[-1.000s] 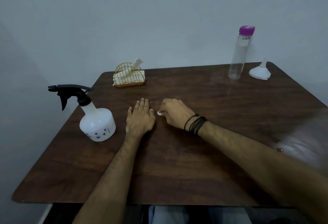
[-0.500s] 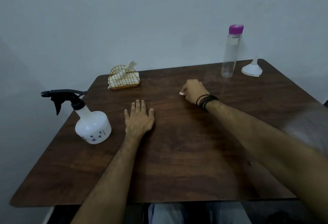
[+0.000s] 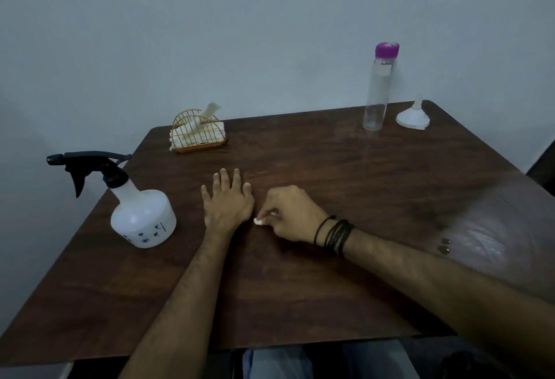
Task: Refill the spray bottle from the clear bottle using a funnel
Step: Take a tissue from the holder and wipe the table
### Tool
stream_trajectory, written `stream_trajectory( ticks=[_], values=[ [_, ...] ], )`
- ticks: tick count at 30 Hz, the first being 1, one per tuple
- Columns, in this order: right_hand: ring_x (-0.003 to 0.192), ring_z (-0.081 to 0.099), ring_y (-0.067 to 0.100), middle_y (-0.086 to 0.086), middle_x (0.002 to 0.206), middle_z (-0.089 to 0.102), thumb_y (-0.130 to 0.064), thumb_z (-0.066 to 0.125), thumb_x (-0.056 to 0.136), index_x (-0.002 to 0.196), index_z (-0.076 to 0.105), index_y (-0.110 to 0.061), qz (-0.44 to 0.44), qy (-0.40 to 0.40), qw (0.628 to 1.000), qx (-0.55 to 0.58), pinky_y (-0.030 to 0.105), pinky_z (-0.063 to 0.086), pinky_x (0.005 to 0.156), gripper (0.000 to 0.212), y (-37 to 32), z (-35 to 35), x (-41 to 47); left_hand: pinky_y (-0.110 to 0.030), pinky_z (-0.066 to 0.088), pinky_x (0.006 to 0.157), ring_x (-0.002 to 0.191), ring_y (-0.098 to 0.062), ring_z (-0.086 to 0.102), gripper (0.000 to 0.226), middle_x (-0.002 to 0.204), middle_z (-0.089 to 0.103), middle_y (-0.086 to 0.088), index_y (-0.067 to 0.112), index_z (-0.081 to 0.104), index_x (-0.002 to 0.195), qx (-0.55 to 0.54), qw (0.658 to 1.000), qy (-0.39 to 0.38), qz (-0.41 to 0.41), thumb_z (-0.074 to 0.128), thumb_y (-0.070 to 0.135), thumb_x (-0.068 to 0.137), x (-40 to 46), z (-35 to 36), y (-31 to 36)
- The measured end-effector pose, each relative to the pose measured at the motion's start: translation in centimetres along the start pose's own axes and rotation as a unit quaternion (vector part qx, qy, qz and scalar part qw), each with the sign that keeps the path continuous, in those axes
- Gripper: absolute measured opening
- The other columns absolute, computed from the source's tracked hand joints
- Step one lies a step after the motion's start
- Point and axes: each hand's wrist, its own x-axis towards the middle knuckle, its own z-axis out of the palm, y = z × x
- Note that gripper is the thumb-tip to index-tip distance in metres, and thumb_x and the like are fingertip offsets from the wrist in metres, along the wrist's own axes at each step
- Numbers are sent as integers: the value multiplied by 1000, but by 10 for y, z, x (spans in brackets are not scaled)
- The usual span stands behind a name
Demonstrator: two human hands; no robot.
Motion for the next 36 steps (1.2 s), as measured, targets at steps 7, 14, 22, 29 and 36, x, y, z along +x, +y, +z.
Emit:
stream_trajectory(
  ticks=[7,14,22,29,36],
  values=[
    [102,67,18,-3,104,72,-26,73,89,96,81,-23,58,29,998,-19,22,42,80,11,27,1,91,-51,1,125,156,-22,-1,58,169,2,-6,21,8,161,7,1000,3,13,15,40,106,4,-1,-6],
    [111,65,23,2,117,72,-17,70,90,101,81,-20,152,80,985,-23,28,48,97,16,58,-9,131,-51,1,125,156,-21,-1,60,169,2,-5,19,6,161,12,1000,12,3,15,40,106,4,0,-1],
    [101,68,17,-2,106,74,-22,70,90,97,81,-21,56,32,998,-8,27,50,87,13,16,19,132,-49,2,126,156,-20,1,63,169,4,-7,8,6,160,5,1000,18,6,18,38,106,4,1,-5],
    [113,65,21,2,114,74,-16,71,89,100,81,-20,217,108,968,-63,31,45,107,15,127,-60,82,-48,0,125,156,-19,-1,64,169,1,-5,11,5,160,3,1000,1,-8,15,42,106,3,0,-3],
    [112,63,18,-1,114,71,-17,69,90,99,80,-26,232,119,965,-18,20,37,91,17,125,-60,31,-50,-2,125,156,-23,-3,66,169,-1,-9,8,4,160,9,999,-9,-47,15,43,105,0,0,13]
  ],
)
